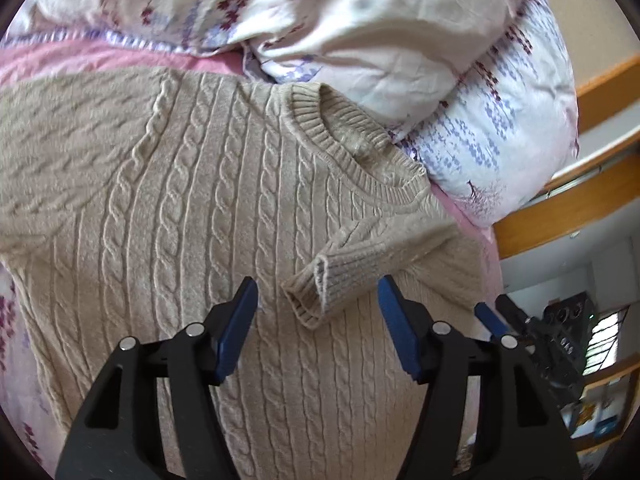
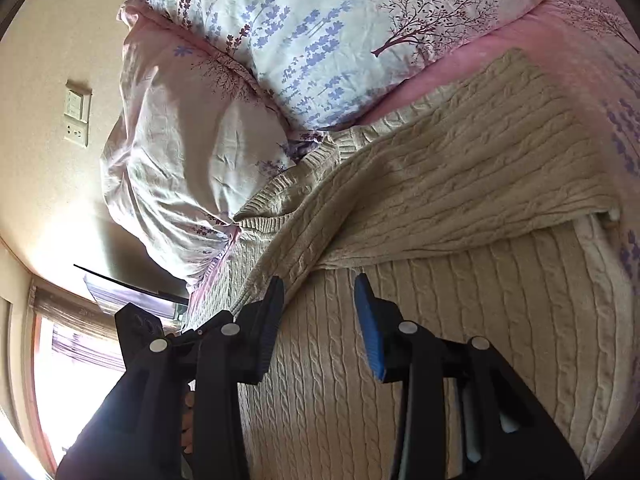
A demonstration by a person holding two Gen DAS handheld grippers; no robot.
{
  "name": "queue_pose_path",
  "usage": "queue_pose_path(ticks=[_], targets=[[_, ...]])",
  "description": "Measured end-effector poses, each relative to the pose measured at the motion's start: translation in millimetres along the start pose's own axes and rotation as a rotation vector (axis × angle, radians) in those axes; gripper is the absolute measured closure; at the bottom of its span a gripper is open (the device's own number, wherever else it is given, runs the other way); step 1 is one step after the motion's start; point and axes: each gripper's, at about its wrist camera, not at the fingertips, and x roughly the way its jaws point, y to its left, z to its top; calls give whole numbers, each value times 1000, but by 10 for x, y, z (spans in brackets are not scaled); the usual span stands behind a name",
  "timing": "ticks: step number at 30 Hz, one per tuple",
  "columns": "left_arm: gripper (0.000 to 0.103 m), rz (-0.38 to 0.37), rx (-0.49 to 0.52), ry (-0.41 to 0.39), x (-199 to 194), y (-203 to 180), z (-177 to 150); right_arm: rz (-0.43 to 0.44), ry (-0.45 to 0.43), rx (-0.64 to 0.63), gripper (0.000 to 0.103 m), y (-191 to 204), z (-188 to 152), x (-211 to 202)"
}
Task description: Fold small clothes
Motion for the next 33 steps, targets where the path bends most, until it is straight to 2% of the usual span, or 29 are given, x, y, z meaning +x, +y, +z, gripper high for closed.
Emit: queue_pose_path(ticks=[3,4,5,6,8,10,11,15,17,19,23,26,27,28,30,33], targets=[[44,74,76,-10,73,-85,38,1,5,-6,65,-67,-13,-67],[60,75,86,-8,106,-93,49,-1,7,-5,65,-63,-19,-67],[84,72,92,0,147,-90,64,-6,7,0,65,-96,-32,-98],[92,60,90,18,192,-84,79,-8,4,7,65,-123,-43,-137],[99,37,94,32,225,-104,97,-11,-16,33,65,-214,-51,-263],[100,16,120,34,195,-177,142,-20,-42,60,65,-296,-43,-382],[100,-18,115,29,135,-207,200,-25,-58,79,65,-348,-36,-446],[100,-109,27,-49,-105,-165,509,-30,-96,132,65,-482,-9,-584],[100,-97,-33,-89,-147,-49,688,-27,-105,161,65,-537,-5,-589],[100,-71,-81,-76,-58,66,777,-33,-98,201,65,-606,-3,-539],[100,-14,-125,-36,170,231,753,-93,-93,268,65,-735,23,-356],[100,-15,-170,-23,256,336,762,-148,-117,327,65,-838,46,-259],[101,-16,-216,-3,269,347,779,-149,-130,343,65,-863,52,-246],[102,12,-206,-18,271,344,799,-145,-145,353,65,-876,57,-239],[102,17,-214,-14,293,354,858,-159,-171,345,65,-850,65,-223],[88,-5,-203,4,258,391,831,-152,-173,329,65,-825,70,-179]])
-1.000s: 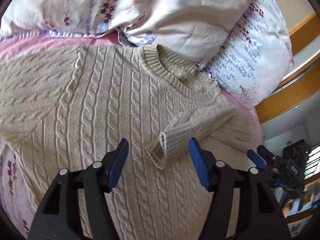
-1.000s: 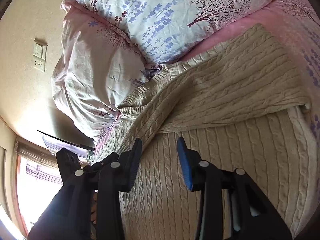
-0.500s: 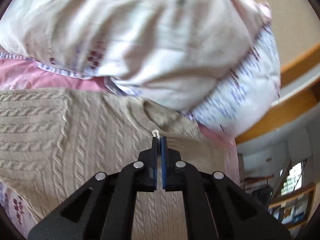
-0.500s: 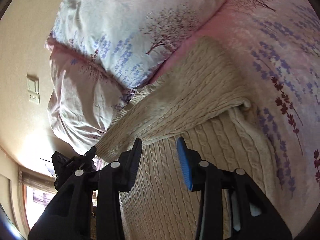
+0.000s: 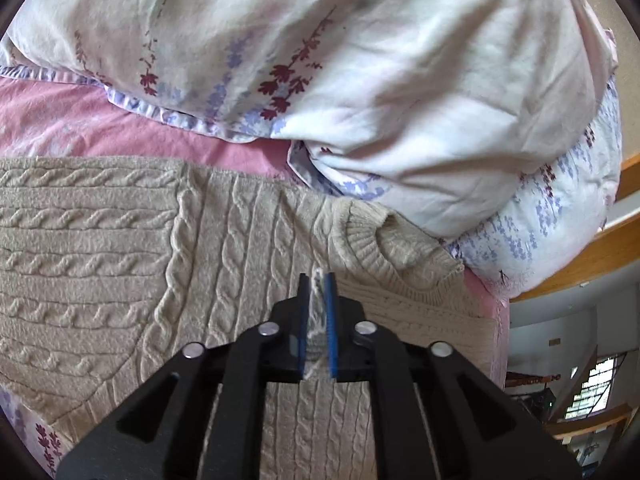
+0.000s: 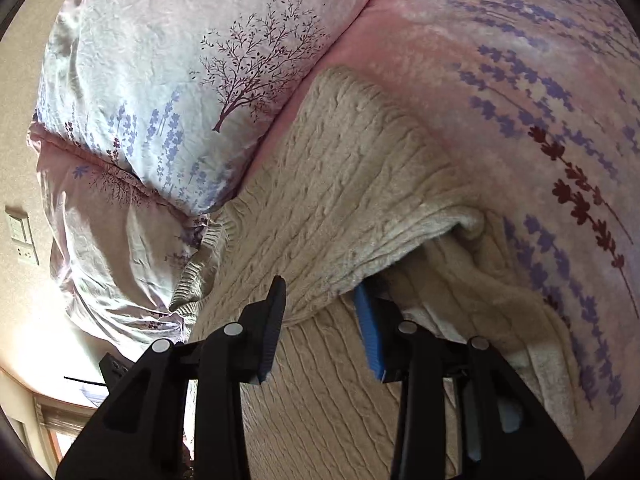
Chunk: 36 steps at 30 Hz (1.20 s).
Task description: Fold small clothes
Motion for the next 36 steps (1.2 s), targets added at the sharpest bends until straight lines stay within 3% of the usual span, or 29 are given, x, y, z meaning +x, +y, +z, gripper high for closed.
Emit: queue_pose_path(ticks=[2,4,10,12,15,16,17,20,27,30,36], targets=[[61,-10,32,-15,-104,36,-53,10,-1,1,65,-7,9,5],[49,-24,42,-25,-203,88,-100,19,0,3,65,-18,19,10],[48,-3,118,39,-110,67,-284,21,-17,-2,65,-35,17,-27],[50,11,138,49,-27,19,-338,20,-25,1,65,-57,15,-42],[72,24,144,44,34,-1,-357,16,-30,-6,66,-65,18,-35],[89,15,129,51,63,12,-352,13,-34,-11,73,-61,18,-36],[96,19,114,56,86,27,-348,9,-40,-19,86,-51,17,-38],[100,-11,86,46,36,80,-352,52,-50,-18,93,-37,26,-107],[101,-139,70,-21,-374,64,-304,168,-104,-47,95,60,4,-418],[101,-118,77,-3,-378,114,-339,134,-105,-54,95,24,-20,-424],[101,-9,85,26,-175,213,-440,23,0,1,95,-200,-97,-196]])
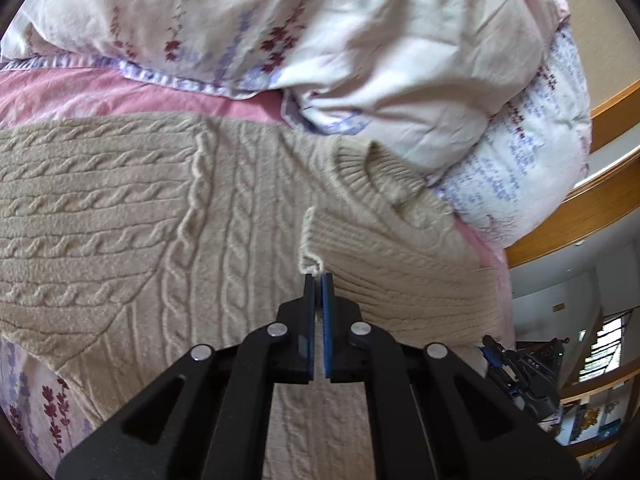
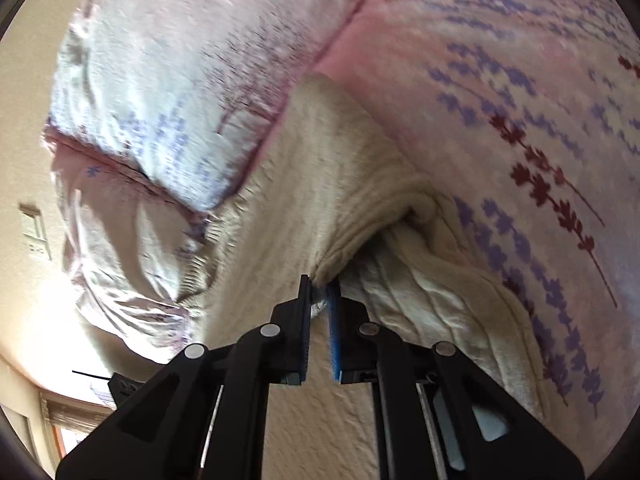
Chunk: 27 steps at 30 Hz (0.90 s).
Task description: Fold small clothes
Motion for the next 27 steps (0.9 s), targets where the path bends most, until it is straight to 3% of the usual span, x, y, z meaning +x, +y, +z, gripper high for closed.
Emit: queue_pose_path(ticks=[3,6,9,10,11,14,17,20,22,27], targets=[[100,65,12,16,108,19,-47,-10,22,-22,94,27,-22,-9],[99,83,35,8,104,-18,-52,-18,43,-55,94,87,-36,-124],[93,97,30,-13,18,3,-26,-43,-45,-112,94,175,-43,-376],[83,96,24,-29,-39,27,-15,-57,-93,-132,93,223,-30,-466],[75,93,16,-45,-101,52,-6,-61,-115,-146,87,242,4,-506],[68,77,24,-93,-241,37,-16,-58,-114,-169,71,352,140,-414],[61,32,80,-88,-214,-112,-72,-87,-78,-195,63,440,218,-205],[60,46,141,-51,-38,-255,-111,-147,-39,-218,55,476,241,17],[60,85,128,-11,137,-247,-115,-168,-35,-244,54,465,237,79],[62,15,70,-20,-11,-113,-120,-210,-6,-276,47,639,158,63]])
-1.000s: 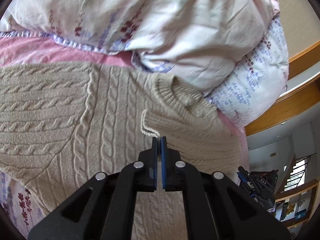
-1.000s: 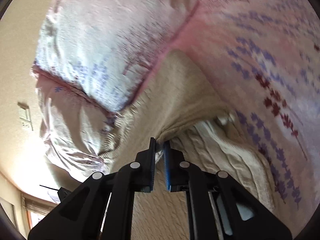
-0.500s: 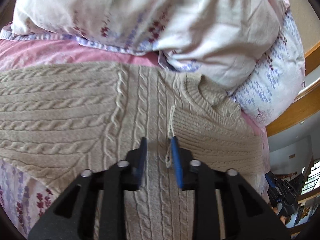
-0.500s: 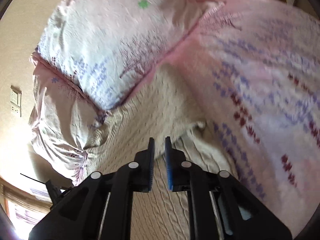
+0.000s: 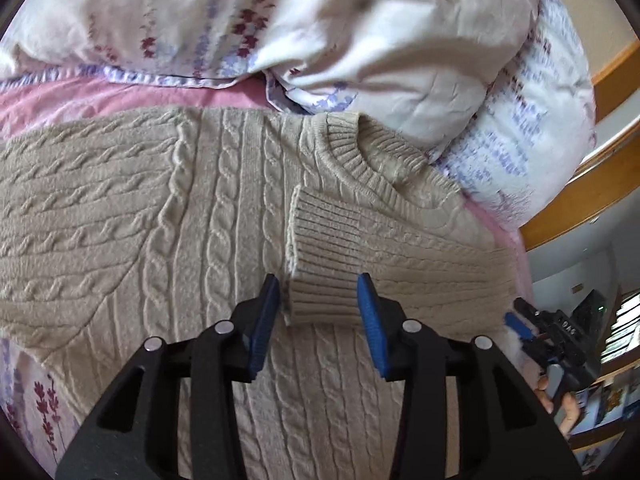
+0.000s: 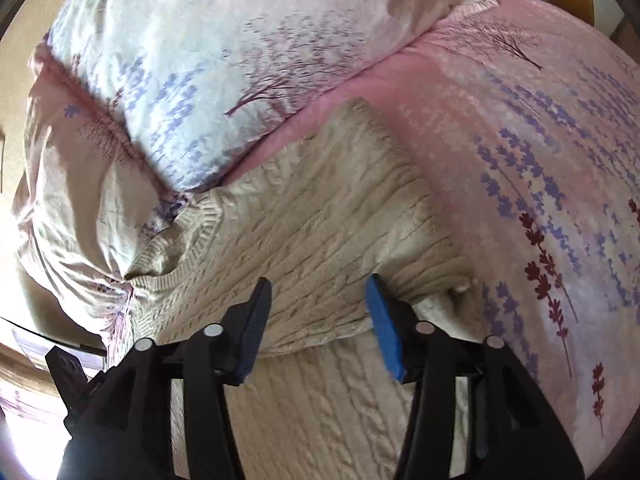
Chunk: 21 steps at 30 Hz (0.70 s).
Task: Fold small clothes
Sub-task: 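Move the left tool to the other sleeve and grasp it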
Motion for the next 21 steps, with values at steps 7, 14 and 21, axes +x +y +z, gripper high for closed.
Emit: queue_pose_path(ticks=[7,14,21], targets=[[63,44,-169,-129,-882,719,-207,142,84,-189,41,752,-372,102],[74,146,-526,-230,-1546,1810,-459,213,158,-262,41,1193,-657,329],[89,134,-739,-302,-1655,2367,-520,244,189,-287,41,1357,-778,377]])
